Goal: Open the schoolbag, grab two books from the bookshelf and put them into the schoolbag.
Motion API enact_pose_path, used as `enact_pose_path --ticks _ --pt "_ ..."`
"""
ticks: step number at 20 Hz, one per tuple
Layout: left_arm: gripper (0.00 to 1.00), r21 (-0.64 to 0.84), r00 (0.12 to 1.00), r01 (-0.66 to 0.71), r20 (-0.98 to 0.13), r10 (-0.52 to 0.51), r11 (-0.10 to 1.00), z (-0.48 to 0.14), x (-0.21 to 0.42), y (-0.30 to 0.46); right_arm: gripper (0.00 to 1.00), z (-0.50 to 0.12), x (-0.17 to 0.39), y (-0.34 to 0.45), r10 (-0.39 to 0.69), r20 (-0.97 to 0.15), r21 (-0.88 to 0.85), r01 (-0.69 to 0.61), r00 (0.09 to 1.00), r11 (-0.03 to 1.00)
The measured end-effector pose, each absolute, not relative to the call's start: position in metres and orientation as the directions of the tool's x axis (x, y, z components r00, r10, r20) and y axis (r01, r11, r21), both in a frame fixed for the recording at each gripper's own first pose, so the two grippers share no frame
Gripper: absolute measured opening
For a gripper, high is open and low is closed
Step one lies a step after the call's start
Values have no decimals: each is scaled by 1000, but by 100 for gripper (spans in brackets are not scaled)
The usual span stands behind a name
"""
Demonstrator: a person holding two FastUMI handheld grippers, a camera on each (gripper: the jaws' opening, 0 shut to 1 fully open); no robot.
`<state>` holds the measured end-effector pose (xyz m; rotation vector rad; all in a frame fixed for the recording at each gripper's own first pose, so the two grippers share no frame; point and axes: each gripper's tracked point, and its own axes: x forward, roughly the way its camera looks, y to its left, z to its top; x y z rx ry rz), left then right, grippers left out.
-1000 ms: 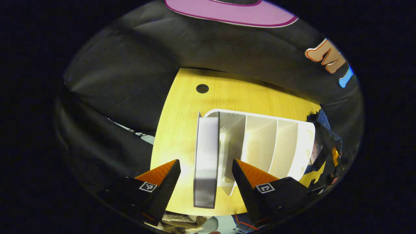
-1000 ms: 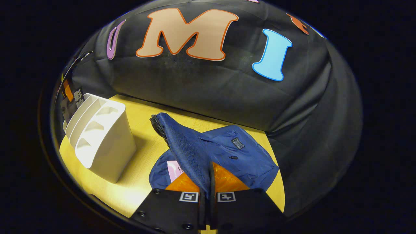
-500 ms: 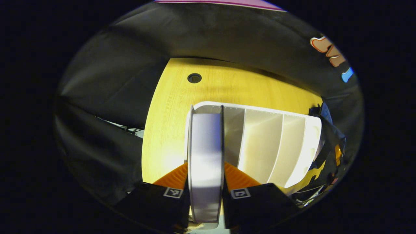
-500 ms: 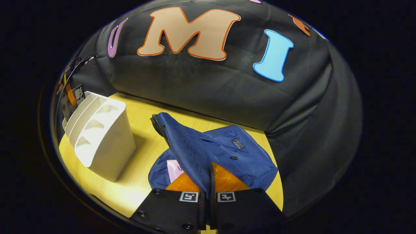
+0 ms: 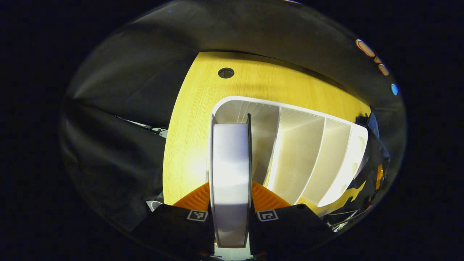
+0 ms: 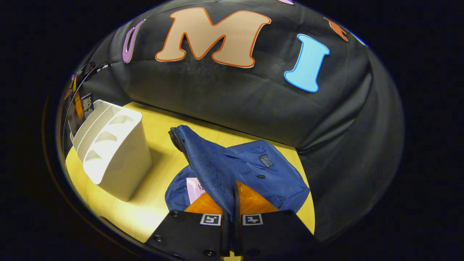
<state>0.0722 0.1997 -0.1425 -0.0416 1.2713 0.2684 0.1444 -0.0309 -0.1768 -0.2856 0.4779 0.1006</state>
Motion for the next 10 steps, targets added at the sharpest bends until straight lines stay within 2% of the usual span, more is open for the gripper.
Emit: enact_pose_path --ticks 5,10 --pt "35 155 317 -192 -924 211 969 -99 53 186 8 -177 144 -29 40 -468 -255 -178 883 951" --pt "35 144 365 -184 -909 203 972 -56 26 170 7 -177 144 -31 52 -467 -258 -192 883 947"
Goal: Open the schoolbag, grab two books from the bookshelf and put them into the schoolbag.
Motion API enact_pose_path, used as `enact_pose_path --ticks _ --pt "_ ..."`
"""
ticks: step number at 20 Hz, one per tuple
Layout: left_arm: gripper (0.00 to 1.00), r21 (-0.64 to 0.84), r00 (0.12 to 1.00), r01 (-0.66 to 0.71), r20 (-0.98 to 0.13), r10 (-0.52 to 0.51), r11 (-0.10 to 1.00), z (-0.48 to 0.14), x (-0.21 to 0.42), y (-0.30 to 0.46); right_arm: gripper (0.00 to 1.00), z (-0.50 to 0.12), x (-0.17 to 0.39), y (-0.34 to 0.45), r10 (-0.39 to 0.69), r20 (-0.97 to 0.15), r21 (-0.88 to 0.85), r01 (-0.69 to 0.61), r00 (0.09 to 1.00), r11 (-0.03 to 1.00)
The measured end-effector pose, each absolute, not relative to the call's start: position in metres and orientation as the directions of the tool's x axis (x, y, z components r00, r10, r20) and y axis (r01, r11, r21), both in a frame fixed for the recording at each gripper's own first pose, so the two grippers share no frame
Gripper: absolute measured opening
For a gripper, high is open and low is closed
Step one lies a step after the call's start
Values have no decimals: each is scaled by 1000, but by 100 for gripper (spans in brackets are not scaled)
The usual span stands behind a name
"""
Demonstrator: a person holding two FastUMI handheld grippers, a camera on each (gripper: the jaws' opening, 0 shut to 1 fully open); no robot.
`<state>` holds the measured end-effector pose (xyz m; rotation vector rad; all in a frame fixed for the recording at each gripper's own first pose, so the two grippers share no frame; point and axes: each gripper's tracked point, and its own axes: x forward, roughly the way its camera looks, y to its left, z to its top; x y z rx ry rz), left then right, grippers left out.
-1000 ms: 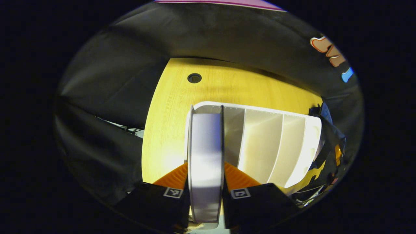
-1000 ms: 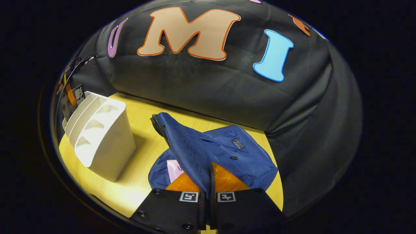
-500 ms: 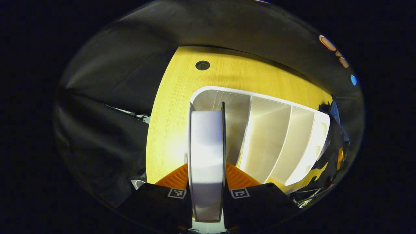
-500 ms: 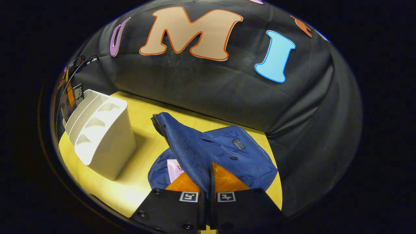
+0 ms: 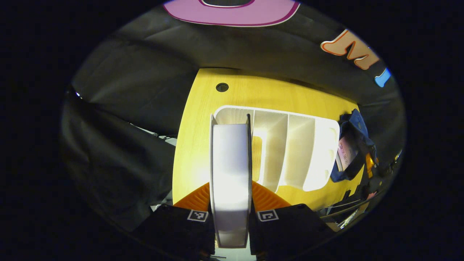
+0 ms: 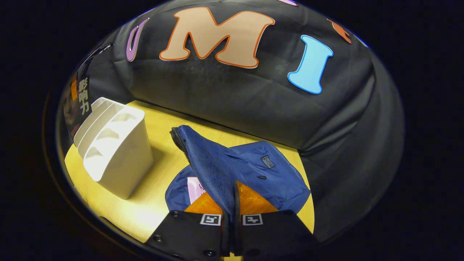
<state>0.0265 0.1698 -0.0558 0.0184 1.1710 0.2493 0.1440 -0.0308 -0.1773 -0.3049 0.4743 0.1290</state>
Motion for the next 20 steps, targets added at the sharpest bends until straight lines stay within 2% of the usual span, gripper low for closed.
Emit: enact_pose_path --ticks 4,8,11,16,20 --pt "35 114 403 -203 -895 189 973 -28 4 150 7 -177 144 -31 63 -464 -264 -206 883 942" --pt "35 33 489 -211 -862 134 977 -2 -8 114 7 -177 144 -31 80 -466 -246 -216 881 945" --pt "34 -65 558 -189 -828 53 980 7 -12 72 7 -176 144 -30 91 -468 -224 -218 879 950" --pt "35 -279 632 -122 -762 -142 952 1 -13 -8 7 -175 146 -33 107 -470 -200 -224 876 954" --pt "34 -345 660 -75 -721 -212 936 -20 -6 -51 7 -175 145 -35 118 -471 -201 -236 874 951"
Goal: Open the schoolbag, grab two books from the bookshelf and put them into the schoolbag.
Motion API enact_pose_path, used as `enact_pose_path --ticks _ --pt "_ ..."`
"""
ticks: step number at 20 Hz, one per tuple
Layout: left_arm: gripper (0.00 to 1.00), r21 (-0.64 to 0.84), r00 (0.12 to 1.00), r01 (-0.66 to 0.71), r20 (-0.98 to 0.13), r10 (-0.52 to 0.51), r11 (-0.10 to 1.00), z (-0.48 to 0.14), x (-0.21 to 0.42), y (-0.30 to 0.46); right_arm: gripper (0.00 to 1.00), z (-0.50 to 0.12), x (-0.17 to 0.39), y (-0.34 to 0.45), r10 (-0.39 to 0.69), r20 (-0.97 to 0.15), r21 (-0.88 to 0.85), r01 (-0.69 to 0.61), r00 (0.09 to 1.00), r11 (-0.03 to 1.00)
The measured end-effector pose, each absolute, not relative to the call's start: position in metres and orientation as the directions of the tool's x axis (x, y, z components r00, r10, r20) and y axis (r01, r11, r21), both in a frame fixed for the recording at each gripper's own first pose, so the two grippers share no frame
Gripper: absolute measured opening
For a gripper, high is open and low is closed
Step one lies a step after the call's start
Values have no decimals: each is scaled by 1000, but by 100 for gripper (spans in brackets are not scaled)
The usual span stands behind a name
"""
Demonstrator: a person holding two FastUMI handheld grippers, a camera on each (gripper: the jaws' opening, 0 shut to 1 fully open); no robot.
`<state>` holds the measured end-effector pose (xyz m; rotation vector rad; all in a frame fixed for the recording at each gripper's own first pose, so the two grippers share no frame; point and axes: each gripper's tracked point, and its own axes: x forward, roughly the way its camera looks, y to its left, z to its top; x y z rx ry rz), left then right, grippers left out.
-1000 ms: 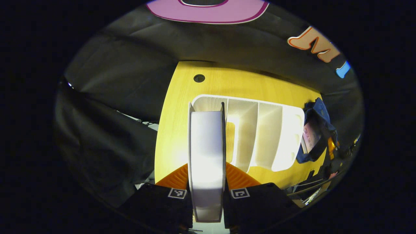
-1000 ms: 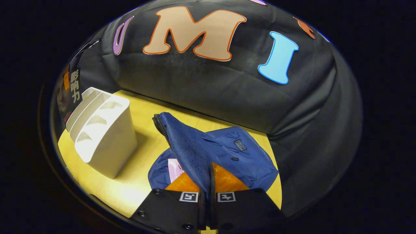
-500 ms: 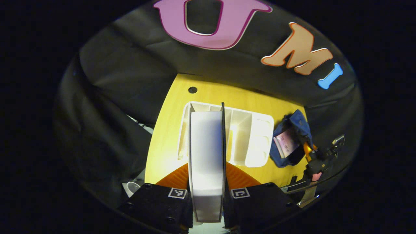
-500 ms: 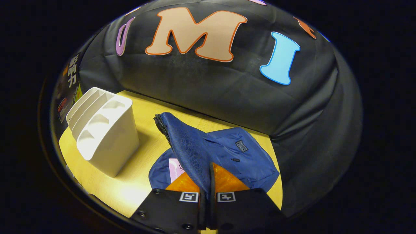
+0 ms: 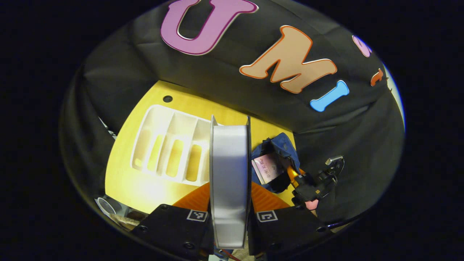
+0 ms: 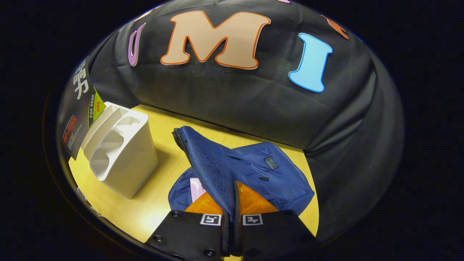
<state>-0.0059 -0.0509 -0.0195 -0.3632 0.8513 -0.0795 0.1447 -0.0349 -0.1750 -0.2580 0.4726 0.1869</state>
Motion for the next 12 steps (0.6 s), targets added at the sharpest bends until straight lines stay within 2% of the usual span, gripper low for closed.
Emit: enact_pose_path --ticks 6,12 --pt "34 -514 679 1 -629 -378 858 -63 15 -137 7 -173 145 -37 126 -474 -180 -236 871 955" --pt "34 -608 671 -12 -594 -444 794 -134 49 -193 7 -171 147 -39 128 -477 -155 -227 869 962"
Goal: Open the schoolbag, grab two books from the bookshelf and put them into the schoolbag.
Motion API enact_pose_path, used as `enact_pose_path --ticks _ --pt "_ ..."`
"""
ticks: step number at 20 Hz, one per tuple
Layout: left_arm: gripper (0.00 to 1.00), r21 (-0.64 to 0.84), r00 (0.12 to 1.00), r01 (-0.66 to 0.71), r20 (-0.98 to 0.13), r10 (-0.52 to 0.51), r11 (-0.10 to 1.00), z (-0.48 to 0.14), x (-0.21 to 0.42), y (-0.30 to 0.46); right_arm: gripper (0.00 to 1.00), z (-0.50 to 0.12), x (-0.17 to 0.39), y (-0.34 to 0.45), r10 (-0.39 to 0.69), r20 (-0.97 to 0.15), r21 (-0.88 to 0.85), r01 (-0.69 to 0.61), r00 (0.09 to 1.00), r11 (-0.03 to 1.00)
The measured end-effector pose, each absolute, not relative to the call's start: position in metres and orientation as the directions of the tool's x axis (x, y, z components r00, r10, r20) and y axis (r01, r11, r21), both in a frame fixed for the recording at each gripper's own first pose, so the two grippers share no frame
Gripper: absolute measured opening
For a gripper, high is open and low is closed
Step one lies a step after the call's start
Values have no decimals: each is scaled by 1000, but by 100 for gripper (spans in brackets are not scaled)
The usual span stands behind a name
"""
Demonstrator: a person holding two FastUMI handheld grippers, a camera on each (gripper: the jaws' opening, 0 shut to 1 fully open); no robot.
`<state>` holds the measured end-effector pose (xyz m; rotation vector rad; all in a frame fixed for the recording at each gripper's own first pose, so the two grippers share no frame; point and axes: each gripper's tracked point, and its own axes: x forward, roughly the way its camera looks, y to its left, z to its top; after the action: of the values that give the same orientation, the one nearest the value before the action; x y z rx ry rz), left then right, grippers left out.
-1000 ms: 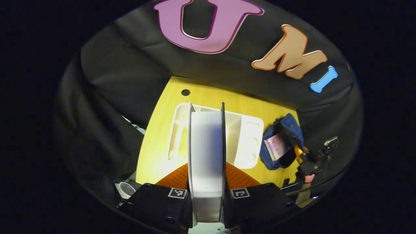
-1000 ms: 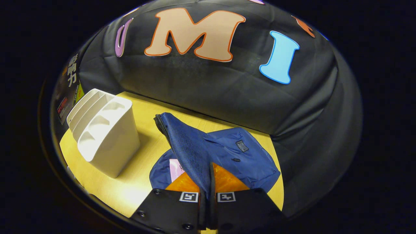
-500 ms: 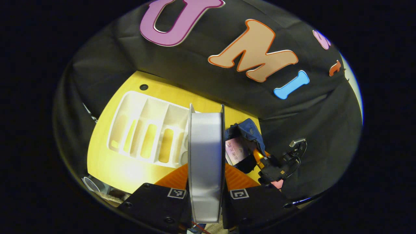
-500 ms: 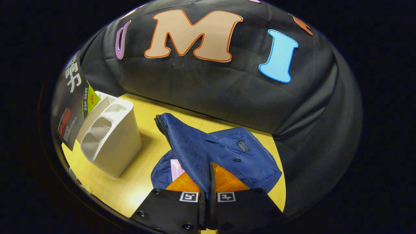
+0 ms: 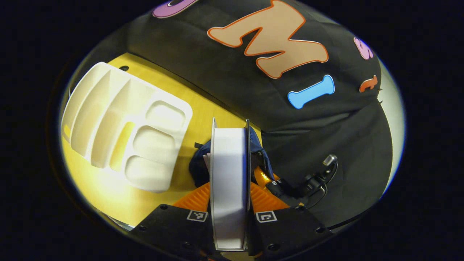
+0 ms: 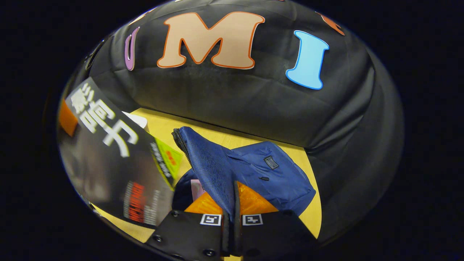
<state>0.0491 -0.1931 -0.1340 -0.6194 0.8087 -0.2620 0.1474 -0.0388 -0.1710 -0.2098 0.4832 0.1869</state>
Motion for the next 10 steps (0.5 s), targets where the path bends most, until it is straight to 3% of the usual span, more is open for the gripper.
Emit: enact_pose_path --ticks 10 --pt "34 -679 649 43 -538 -538 732 -220 114 -265 7 -169 149 -39 132 -480 -134 -221 867 966"
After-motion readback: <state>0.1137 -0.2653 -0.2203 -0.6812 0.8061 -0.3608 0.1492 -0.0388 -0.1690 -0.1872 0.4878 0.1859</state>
